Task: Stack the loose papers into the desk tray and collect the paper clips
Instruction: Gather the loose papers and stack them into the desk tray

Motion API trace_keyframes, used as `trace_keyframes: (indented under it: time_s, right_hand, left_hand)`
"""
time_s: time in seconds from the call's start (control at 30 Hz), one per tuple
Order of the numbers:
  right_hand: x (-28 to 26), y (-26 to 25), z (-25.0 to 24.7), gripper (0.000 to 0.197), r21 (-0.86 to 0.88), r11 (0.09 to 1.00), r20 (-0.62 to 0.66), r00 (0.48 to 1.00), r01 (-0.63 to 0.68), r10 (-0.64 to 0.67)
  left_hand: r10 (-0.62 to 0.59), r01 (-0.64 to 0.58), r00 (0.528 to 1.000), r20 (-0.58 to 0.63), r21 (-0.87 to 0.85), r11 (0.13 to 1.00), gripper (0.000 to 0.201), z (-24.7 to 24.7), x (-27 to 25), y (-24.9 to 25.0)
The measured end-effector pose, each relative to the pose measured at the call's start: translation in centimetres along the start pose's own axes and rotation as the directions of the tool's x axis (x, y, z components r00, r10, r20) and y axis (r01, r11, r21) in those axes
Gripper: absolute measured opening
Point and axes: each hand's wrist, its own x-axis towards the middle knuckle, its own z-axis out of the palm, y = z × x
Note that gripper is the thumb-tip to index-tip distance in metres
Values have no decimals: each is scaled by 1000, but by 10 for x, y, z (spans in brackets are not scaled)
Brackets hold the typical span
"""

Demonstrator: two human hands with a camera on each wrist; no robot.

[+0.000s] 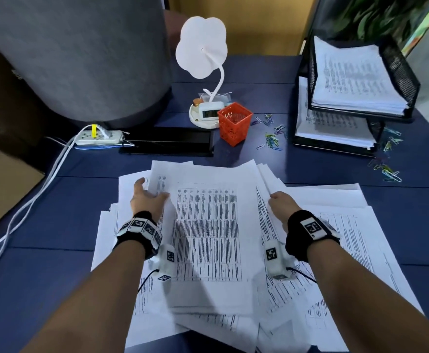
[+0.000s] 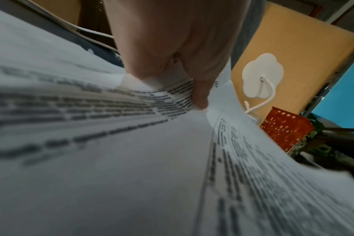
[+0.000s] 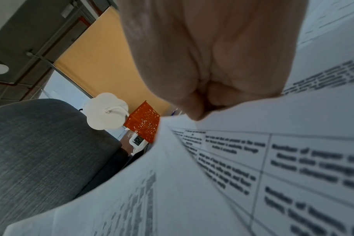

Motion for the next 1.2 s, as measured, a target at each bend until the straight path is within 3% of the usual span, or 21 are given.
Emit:
trace_keyframes:
  time_s: [0.1, 0.17, 0.3, 0.4, 0.5, 0.63, 0.77, 0.83, 0.93, 1.03, 1.1, 1.2]
  right_hand:
    - [-4, -2, -4, 48, 18, 1000, 39, 999, 14, -14]
    - [-5, 0, -4, 44, 12, 999, 51, 998, 43, -44]
    - [-2, 6, -1, 11, -50, 994, 67, 994, 94, -91]
    - [-2, 3, -2, 12, -97, 990, 70, 993, 99, -93]
    - [0, 4, -3, 15, -48, 996, 61, 995, 80, -77]
    - [5, 6, -4, 13, 27, 999, 83, 995, 44, -46]
    - [4, 6, -4, 20, 135, 991, 106, 994, 1, -15]
    - [0, 5, -3, 24, 190, 982, 119, 993, -7, -15]
    - [-1, 7, -4, 33, 254, 967, 136, 991, -31, -4]
    - [9, 17, -4, 46, 210, 978, 131, 991, -13, -15]
    - [3, 13, -6, 41, 245, 970, 101, 995, 0, -26]
    - [-8, 9, -6, 45, 297, 955, 61, 997, 21, -40]
  left_hand:
    - [29, -27, 999, 39, -48, 998, 41, 9, -5, 8]
    - [24, -23, 999, 47, -16, 1000, 34, 12, -3, 11]
    - [-106, 121, 992, -63, 348, 930, 68, 2, 8, 6]
    - [-170, 202, 978, -119, 362, 910, 89, -11, 14, -2]
    - [-156, 186, 981, -111, 355, 916, 93, -15, 24, -6]
    - [-133, 141, 990, -52, 176, 974, 80, -9, 34, -5]
    - [110, -109, 992, -58, 17, 994, 30, 6, 20, 8]
    - [188, -193, 981, -58, -115, 974, 20, 15, 8, 18]
    - [179, -169, 984, 8, -282, 944, 8, 31, 1, 25]
    - [118, -56, 983, 144, -378, 924, 13, 45, -9, 27]
    - [130, -57, 968, 215, -314, 948, 14, 51, -19, 28]
    - [120, -71, 937, 328, -157, 985, 61, 58, -33, 30]
